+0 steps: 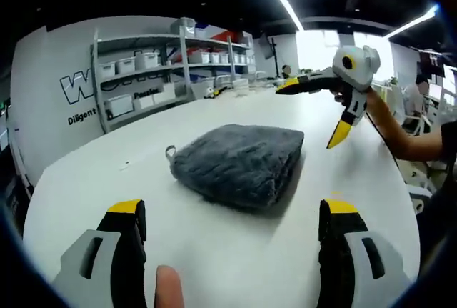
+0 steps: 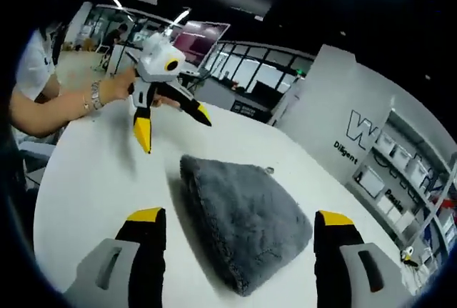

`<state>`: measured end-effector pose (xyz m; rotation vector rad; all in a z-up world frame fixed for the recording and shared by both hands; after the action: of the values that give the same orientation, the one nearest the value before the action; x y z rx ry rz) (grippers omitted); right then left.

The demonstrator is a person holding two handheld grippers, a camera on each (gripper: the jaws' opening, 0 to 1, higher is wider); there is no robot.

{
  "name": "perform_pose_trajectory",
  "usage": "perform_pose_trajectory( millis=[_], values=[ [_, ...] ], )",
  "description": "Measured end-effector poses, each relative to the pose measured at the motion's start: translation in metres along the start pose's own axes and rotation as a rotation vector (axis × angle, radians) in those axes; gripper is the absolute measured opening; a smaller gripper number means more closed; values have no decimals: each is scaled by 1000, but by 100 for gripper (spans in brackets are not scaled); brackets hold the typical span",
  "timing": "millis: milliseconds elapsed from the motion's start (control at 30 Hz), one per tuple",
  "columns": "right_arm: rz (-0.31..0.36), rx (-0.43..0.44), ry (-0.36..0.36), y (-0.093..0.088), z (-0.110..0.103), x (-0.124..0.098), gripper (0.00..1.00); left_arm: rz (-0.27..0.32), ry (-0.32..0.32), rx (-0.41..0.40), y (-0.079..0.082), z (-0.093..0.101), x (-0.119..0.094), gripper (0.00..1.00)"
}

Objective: Open the folded towel by lifting each exposed corner and separating the folded layers until the towel lies flat within the target outline without major curled edges

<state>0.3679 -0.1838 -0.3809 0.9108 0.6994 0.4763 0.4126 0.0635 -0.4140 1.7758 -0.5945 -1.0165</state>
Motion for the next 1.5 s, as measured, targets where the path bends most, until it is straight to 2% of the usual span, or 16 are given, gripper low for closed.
perform_pose_trajectory(
  millis=[100, 233, 400, 500, 633, 800, 933, 1100, 1200, 1267, 1333, 1433, 1500],
  values=[
    [-9, -90, 16, 17, -16, 15, 81, -7, -12, 1, -1, 1, 0, 100],
    [-10, -152, 13, 31, -32, 36, 74, -24, -28, 8, -3, 3, 2, 100],
    [-81, -236, 44, 32, -45, 61, 73, -26, -44, 22, -2, 3, 2, 100],
    [-66, -299, 55, 33, -55, 74, 68, -20, -43, 22, 0, 3, 1, 100],
    [-140, -378, 42, 27, -60, 91, 65, -22, -51, 28, -1, 3, 0, 100],
    [-160, -374, 55, 23, -65, 105, 52, -28, -45, 26, -1, 2, -1, 100],
    [-198, -387, 44, 20, -64, 110, 41, -5, -49, 13, 1, 2, -3, 100],
    [-235, -386, 59, 15, -66, 114, 35, 13, -48, -7, 0, 1, -4, 100],
    [-239, -403, 47, 15, -64, 115, 28, 36, -38, -2, 0, -1, -5, 100],
    [-237, -388, 50, 16, -63, 115, 28, 61, -32, -6, 1, -2, -7, 100],
    [-234, -376, 53, 15, -62, 115, 27, 128, -15, -5, 6, -4, -8, 100],
    [-230, -360, 58, 14, -61, 114, 27, 205, -2, -43, 11, -7, -11, 100],
    [-227, -351, 58, 14, -60, 115, 27, 214, -9, -50, 11, -7, -12, 100]
  ],
)
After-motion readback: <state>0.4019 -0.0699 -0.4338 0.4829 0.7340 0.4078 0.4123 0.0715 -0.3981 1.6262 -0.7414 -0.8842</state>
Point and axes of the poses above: the point that each gripper's makers call its tool centre point, and the gripper's own axes: x roughly forward along the fingers, z roughly to its right, y roughly out of its top, the point moved 8 cm from there along -x, roughly backward along the fingers, and after that the axes turned 4 degrees about x, right-handed, at the moved point
